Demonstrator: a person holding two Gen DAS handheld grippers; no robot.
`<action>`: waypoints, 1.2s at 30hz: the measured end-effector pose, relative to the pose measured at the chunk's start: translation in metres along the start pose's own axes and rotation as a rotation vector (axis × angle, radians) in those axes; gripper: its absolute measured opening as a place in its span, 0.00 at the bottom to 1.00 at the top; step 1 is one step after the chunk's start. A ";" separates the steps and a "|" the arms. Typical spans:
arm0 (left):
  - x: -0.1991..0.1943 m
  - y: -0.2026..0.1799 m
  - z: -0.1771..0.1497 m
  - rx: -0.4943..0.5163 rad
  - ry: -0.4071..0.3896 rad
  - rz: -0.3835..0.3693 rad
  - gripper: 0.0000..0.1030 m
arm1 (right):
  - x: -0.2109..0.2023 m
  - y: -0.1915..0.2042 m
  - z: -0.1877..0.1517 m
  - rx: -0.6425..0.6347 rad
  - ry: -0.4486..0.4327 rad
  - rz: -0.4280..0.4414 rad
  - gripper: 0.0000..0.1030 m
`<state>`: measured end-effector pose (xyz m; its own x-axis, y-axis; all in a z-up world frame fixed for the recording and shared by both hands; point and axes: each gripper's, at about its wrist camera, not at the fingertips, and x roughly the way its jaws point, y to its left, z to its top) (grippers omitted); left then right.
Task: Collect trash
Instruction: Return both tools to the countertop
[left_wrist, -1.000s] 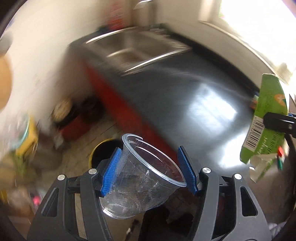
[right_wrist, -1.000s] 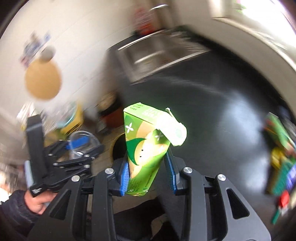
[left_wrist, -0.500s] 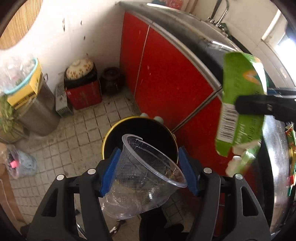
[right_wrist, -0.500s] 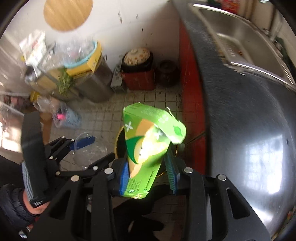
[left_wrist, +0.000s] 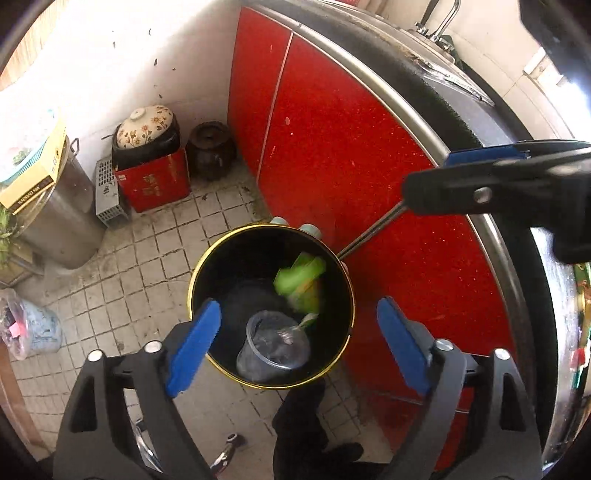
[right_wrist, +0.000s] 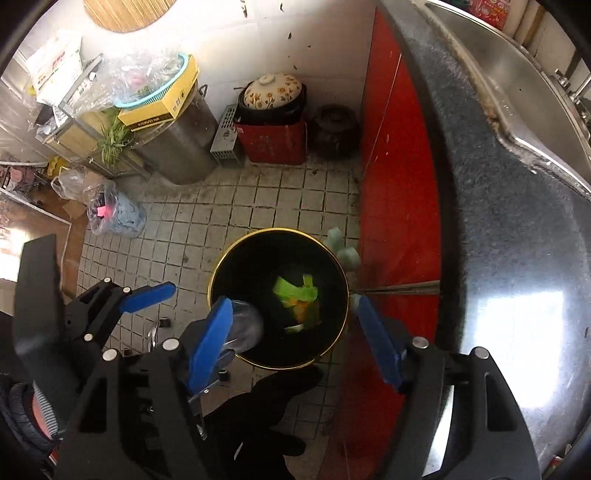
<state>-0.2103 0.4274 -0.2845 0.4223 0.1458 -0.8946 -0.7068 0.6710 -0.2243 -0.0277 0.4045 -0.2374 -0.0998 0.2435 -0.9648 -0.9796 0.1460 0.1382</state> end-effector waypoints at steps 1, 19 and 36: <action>-0.002 -0.001 0.000 0.005 -0.004 0.001 0.85 | -0.005 -0.001 -0.001 0.005 -0.005 0.000 0.69; -0.117 -0.252 0.021 0.562 -0.093 -0.139 0.93 | -0.283 -0.116 -0.242 0.586 -0.395 -0.321 0.92; -0.161 -0.508 -0.122 1.086 0.030 -0.448 0.93 | -0.371 -0.127 -0.577 1.245 -0.478 -0.598 0.92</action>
<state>0.0114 -0.0254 -0.0743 0.4867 -0.2678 -0.8315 0.3623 0.9280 -0.0868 0.0327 -0.2573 -0.0261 0.5685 0.1019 -0.8163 -0.0474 0.9947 0.0912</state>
